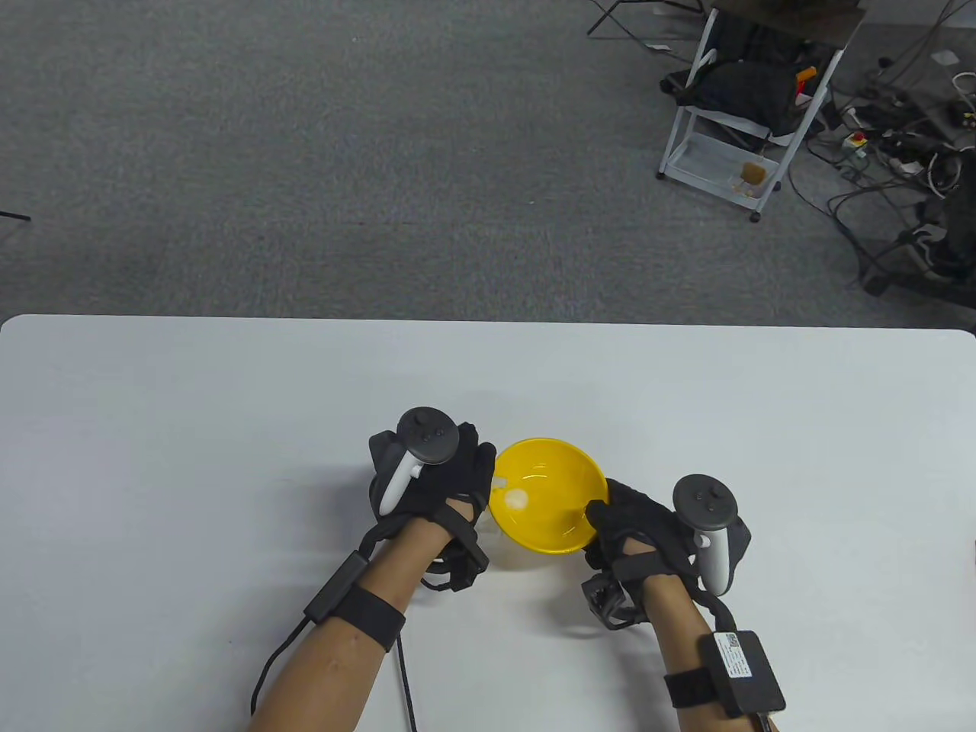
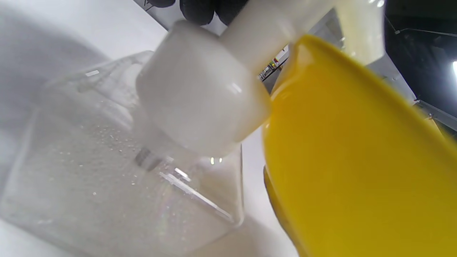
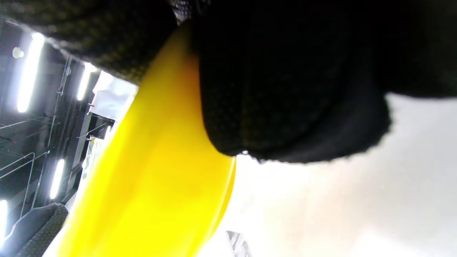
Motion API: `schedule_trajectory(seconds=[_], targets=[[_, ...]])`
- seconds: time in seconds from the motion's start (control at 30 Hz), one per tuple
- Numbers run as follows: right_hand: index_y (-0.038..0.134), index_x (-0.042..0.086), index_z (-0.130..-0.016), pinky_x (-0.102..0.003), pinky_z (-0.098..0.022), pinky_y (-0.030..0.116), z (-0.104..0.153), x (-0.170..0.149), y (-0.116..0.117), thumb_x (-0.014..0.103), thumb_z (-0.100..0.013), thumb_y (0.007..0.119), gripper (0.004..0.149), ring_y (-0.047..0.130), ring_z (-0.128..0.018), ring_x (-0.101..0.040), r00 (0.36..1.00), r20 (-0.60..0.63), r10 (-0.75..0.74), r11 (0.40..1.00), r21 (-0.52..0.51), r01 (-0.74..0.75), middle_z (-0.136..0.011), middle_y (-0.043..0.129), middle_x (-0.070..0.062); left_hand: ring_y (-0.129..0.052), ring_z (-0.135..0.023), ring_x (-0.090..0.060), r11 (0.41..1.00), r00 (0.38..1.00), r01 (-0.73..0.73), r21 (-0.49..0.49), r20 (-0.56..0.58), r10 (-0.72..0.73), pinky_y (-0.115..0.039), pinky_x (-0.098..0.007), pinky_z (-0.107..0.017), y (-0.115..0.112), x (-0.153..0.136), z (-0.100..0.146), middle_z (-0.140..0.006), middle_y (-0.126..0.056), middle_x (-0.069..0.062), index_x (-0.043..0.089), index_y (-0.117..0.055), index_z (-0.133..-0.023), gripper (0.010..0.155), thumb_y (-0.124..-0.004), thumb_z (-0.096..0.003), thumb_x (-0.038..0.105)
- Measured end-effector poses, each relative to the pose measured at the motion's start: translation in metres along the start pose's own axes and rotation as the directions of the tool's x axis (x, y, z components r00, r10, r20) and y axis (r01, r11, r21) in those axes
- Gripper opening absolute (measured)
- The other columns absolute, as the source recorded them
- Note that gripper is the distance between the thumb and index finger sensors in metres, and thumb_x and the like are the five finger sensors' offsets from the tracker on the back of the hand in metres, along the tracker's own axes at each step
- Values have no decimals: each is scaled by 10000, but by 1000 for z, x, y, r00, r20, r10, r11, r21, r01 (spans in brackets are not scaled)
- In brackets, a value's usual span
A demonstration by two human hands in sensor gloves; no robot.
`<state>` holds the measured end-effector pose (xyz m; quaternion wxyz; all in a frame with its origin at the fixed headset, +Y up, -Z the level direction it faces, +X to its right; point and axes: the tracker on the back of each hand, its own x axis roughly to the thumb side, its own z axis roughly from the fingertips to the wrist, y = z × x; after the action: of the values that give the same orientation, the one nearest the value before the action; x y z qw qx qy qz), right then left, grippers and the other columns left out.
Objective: Press foam dish soap pump onto bowl
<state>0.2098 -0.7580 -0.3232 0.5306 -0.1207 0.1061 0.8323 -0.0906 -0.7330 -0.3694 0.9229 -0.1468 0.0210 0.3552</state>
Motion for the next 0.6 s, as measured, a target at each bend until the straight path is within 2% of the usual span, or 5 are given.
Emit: schedule_trajectory(seconds=[0.07,0.13,0.6], targets=[[682,47,-905,-440,-107,906,0,0,0,348,-418,844,596,1042,-171,-257,1000,0,-5,1000,2,5,-427,1007,-145,-297,-1103,-430,999,999,-39,-5,7,39,-282,-716,-733,-1,-2,-1,-1163,-361,-99,169,-449,-1052,744,-515,-426,567],[682,46,-905,-441,-106,907,1,0,1,347,-419,844,594,1043,-170,-257,1000,0,-3,1000,2,3,-426,1008,-145,-288,-1108,-426,1000,1000,-18,-24,4,18,-260,-717,-741,-2,-1,-1,-1166,-361,-93,173,-450,-1052,738,-509,-429,563],[682,47,-905,-437,-108,909,-1,-1,1,349,-419,843,595,1043,-171,-256,1000,3,-20,1000,15,19,-427,1007,-145,-399,-1097,-454,999,1000,4,36,17,-5,-319,-731,-738,-10,-5,-2,-1149,-475,-115,152,-551,-1023,710,-508,-432,542]])
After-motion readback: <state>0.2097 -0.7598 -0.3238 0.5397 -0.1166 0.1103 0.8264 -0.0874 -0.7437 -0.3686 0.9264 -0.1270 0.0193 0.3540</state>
